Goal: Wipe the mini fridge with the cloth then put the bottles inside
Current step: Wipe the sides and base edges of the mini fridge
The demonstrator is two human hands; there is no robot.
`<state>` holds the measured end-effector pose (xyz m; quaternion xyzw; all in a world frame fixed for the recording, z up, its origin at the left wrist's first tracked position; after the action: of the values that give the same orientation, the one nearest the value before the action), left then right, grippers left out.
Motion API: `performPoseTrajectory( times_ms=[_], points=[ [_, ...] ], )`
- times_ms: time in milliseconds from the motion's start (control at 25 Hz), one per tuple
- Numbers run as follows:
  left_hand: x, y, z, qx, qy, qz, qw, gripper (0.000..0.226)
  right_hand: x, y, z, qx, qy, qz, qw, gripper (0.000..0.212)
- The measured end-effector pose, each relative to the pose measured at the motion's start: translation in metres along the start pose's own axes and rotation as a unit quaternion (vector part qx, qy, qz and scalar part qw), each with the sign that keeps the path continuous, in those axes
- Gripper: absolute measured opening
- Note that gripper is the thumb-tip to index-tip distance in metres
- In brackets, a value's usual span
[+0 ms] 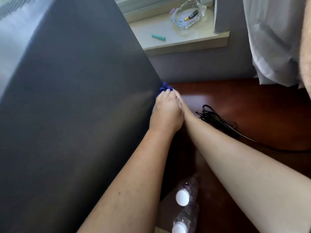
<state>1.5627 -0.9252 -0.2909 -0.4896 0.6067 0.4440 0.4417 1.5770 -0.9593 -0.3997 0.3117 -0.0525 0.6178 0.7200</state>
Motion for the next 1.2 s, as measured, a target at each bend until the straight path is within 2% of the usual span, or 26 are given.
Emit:
performPoseTrajectory(
  times_ms=[80,160,240,360,480,560,680,720,800,920,960,1000,1200],
  points=[
    [0.021,0.022,0.008,-0.008,0.006,0.027,1.000,0.038,0.000,0.008,-0.031,0.085,-0.105,0.004,0.991,0.029],
    [0.026,0.041,0.012,-0.018,0.010,0.033,0.999,0.042,-0.002,0.019,-0.042,0.101,-0.127,-0.005,0.987,0.032],
    [0.011,0.048,0.011,-0.022,0.022,0.019,0.999,0.043,-0.001,0.024,-0.031,0.078,-0.129,-0.018,0.988,0.027],
    [-0.055,0.051,-0.005,0.002,0.036,-0.073,0.997,0.051,0.015,0.029,0.039,-0.068,0.024,-0.025,0.997,0.027],
    [-0.119,0.052,-0.021,0.010,0.101,-0.151,0.983,0.056,0.051,0.052,0.134,-0.241,0.205,0.006,0.949,0.056],
    [-0.135,0.048,-0.023,0.007,0.141,-0.162,0.977,0.058,0.060,0.055,0.155,-0.271,0.240,0.038,0.932,0.064],
    [-0.107,0.022,-0.021,0.004,0.134,-0.108,0.985,0.057,0.043,0.029,0.124,-0.183,0.253,0.057,0.948,0.049],
    [-0.087,0.013,-0.020,0.003,0.125,-0.084,0.989,0.056,0.031,0.016,0.105,-0.149,0.217,0.041,0.964,0.044],
    [-0.042,0.000,-0.013,-0.007,0.114,-0.030,0.993,0.056,0.007,-0.018,0.055,-0.056,0.064,-0.002,0.996,0.032],
    [0.024,0.002,0.007,-0.039,0.099,0.052,0.993,0.053,-0.017,-0.031,-0.022,0.016,-0.053,0.005,0.998,0.022],
    [0.038,0.008,0.012,-0.046,0.099,0.072,0.991,0.051,-0.022,-0.016,-0.039,0.053,-0.049,0.006,0.997,0.017],
    [0.047,0.015,0.015,-0.050,0.107,0.084,0.989,0.051,-0.023,-0.004,-0.053,0.082,-0.035,0.020,0.996,0.024],
    [0.039,0.058,0.025,-0.082,0.156,0.077,0.981,0.055,-0.021,0.051,-0.052,0.081,0.030,0.056,0.995,0.040]
  ],
)
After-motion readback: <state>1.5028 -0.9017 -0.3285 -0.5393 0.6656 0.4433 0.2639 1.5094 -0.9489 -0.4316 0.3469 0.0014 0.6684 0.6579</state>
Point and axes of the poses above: each hand's wrist, its own y-axis away from the middle knuckle, its own x-axis out of the palm, z = x × y, the point moved 10 cm from there along -y, towards the middle knuckle, and after that the axes turned 5 degrees about -x, right-handed, at the moved point
